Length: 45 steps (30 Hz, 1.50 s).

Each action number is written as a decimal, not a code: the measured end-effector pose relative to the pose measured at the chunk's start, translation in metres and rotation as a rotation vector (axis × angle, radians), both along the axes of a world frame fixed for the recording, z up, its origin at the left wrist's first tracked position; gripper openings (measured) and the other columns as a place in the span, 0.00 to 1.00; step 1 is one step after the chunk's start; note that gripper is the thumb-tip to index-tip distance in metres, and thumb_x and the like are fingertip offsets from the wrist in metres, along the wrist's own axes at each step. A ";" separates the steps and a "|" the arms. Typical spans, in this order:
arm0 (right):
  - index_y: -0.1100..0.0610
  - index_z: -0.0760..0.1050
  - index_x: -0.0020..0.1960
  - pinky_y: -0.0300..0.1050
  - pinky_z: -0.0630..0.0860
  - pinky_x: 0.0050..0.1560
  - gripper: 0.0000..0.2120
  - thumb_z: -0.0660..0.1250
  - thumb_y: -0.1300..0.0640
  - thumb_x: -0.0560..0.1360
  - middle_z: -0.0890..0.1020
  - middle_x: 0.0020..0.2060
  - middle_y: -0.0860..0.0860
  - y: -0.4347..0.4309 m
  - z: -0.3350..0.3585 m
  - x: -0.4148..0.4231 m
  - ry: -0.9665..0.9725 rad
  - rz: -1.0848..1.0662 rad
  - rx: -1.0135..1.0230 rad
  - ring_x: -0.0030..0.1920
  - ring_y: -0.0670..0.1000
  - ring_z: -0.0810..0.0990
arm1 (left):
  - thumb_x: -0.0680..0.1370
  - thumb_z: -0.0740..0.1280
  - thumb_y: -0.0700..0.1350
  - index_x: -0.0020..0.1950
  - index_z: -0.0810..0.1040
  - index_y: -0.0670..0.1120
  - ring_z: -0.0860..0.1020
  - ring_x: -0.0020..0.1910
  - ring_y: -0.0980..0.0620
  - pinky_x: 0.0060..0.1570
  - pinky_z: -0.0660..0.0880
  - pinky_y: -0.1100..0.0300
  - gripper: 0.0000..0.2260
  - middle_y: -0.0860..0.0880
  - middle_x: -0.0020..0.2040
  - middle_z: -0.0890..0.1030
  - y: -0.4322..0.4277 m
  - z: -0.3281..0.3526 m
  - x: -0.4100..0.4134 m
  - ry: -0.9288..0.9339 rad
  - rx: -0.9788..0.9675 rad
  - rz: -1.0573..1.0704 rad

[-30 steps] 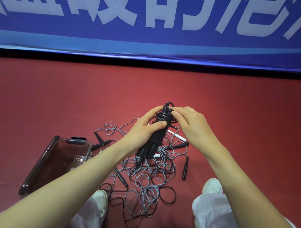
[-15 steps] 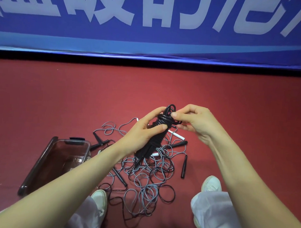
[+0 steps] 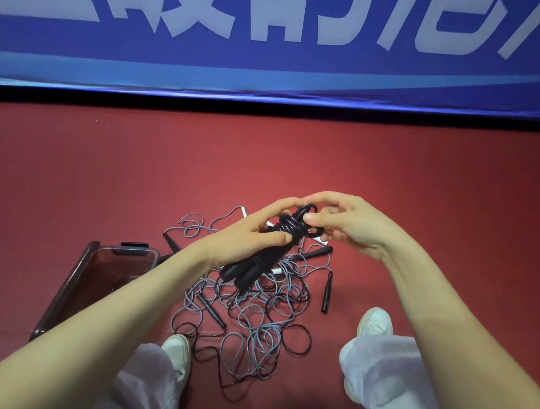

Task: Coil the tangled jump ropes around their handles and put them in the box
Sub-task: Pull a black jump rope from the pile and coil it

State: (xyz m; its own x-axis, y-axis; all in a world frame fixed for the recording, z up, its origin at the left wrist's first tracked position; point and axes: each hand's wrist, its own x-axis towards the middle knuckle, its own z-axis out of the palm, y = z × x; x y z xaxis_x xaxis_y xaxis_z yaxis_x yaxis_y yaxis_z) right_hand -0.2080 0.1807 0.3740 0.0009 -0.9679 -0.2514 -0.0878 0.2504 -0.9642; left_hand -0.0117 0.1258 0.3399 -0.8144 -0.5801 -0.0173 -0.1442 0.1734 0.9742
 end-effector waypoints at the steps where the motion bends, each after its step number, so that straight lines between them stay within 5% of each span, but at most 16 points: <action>1: 0.58 0.79 0.49 0.35 0.71 0.29 0.07 0.70 0.67 0.72 0.76 0.26 0.50 0.001 -0.001 0.003 0.057 -0.022 -0.056 0.25 0.45 0.73 | 0.78 0.64 0.41 0.68 0.65 0.62 0.74 0.50 0.51 0.52 0.75 0.59 0.23 0.50 0.61 0.75 0.000 0.000 0.001 -0.014 -0.007 -0.009; 7: 0.58 0.78 0.41 0.38 0.71 0.24 0.05 0.74 0.64 0.70 0.77 0.42 0.63 -0.005 -0.010 0.015 0.110 -0.227 -0.329 0.21 0.50 0.74 | 0.79 0.66 0.40 0.69 0.62 0.61 0.78 0.47 0.49 0.47 0.79 0.57 0.25 0.47 0.61 0.73 0.001 0.000 -0.001 0.096 0.020 0.072; 9: 0.59 0.76 0.40 0.38 0.68 0.21 0.07 0.74 0.62 0.71 0.78 0.39 0.60 -0.005 -0.012 0.019 0.074 -0.271 -0.348 0.19 0.50 0.72 | 0.75 0.70 0.44 0.66 0.62 0.59 0.78 0.47 0.48 0.48 0.79 0.51 0.25 0.48 0.60 0.75 -0.003 -0.002 -0.001 0.125 0.068 0.122; 13: 0.59 0.71 0.43 0.38 0.65 0.20 0.12 0.71 0.53 0.74 0.73 0.27 0.51 -0.005 -0.011 0.024 -0.158 -0.286 -0.217 0.20 0.46 0.67 | 0.77 0.69 0.38 0.62 0.68 0.52 0.77 0.46 0.49 0.46 0.78 0.52 0.19 0.49 0.60 0.75 -0.004 -0.002 0.000 0.067 0.054 0.142; 15: 0.59 0.74 0.44 0.39 0.65 0.24 0.16 0.68 0.45 0.74 0.70 0.25 0.48 -0.007 -0.010 0.020 -0.103 -0.203 -0.102 0.24 0.46 0.65 | 0.76 0.70 0.41 0.62 0.68 0.53 0.77 0.45 0.49 0.46 0.78 0.50 0.19 0.50 0.61 0.74 -0.004 -0.004 0.000 0.032 0.013 0.136; 19: 0.54 0.74 0.38 0.42 0.66 0.39 0.09 0.69 0.52 0.75 0.73 0.26 0.44 -0.012 -0.013 0.017 0.075 -0.198 -0.054 0.31 0.45 0.69 | 0.69 0.70 0.54 0.60 0.67 0.58 0.76 0.45 0.50 0.50 0.78 0.45 0.22 0.52 0.62 0.73 -0.001 -0.006 -0.001 -0.098 -0.029 0.126; 23: 0.52 0.73 0.37 0.42 0.69 0.43 0.09 0.69 0.56 0.75 0.76 0.29 0.44 -0.017 -0.018 0.019 -0.177 -0.244 0.050 0.34 0.44 0.73 | 0.72 0.71 0.57 0.57 0.73 0.49 0.78 0.39 0.54 0.44 0.77 0.54 0.19 0.52 0.47 0.79 0.002 0.000 -0.010 -0.141 0.166 0.103; 25: 0.51 0.75 0.37 0.41 0.69 0.41 0.09 0.69 0.55 0.75 0.77 0.30 0.43 -0.020 -0.019 0.020 -0.197 -0.254 0.112 0.34 0.43 0.75 | 0.72 0.70 0.62 0.52 0.74 0.47 0.77 0.35 0.56 0.41 0.74 0.58 0.21 0.54 0.39 0.80 0.005 0.000 -0.016 -0.196 0.081 0.205; 31: 0.52 0.77 0.37 0.43 0.67 0.45 0.08 0.72 0.53 0.73 0.79 0.35 0.45 -0.033 -0.017 0.012 -0.342 -0.559 0.092 0.38 0.45 0.72 | 0.77 0.66 0.59 0.54 0.77 0.54 0.74 0.32 0.62 0.39 0.69 0.64 0.12 0.59 0.37 0.79 0.008 -0.007 -0.025 -0.202 -0.073 0.279; 39: 0.54 0.75 0.36 0.41 0.68 0.42 0.09 0.72 0.55 0.73 0.78 0.34 0.47 -0.039 -0.029 -0.002 -0.491 -0.749 0.176 0.37 0.45 0.72 | 0.79 0.66 0.54 0.55 0.76 0.54 0.74 0.32 0.60 0.39 0.72 0.62 0.08 0.61 0.34 0.77 0.016 -0.023 -0.021 -0.132 0.096 0.142; 42: 0.54 0.76 0.36 0.40 0.69 0.44 0.09 0.72 0.55 0.73 0.78 0.33 0.47 -0.036 -0.031 -0.001 -0.451 -0.775 0.093 0.35 0.45 0.72 | 0.77 0.66 0.57 0.57 0.75 0.56 0.74 0.35 0.62 0.43 0.71 0.63 0.11 0.63 0.37 0.77 0.020 -0.029 -0.019 -0.138 0.056 0.177; 45: 0.53 0.79 0.38 0.42 0.71 0.46 0.08 0.71 0.53 0.74 0.81 0.37 0.47 -0.032 -0.029 0.004 -0.142 -0.610 -0.089 0.39 0.45 0.75 | 0.72 0.66 0.66 0.65 0.69 0.55 0.76 0.40 0.58 0.46 0.73 0.59 0.26 0.56 0.47 0.78 0.021 -0.039 -0.014 -0.204 0.038 0.275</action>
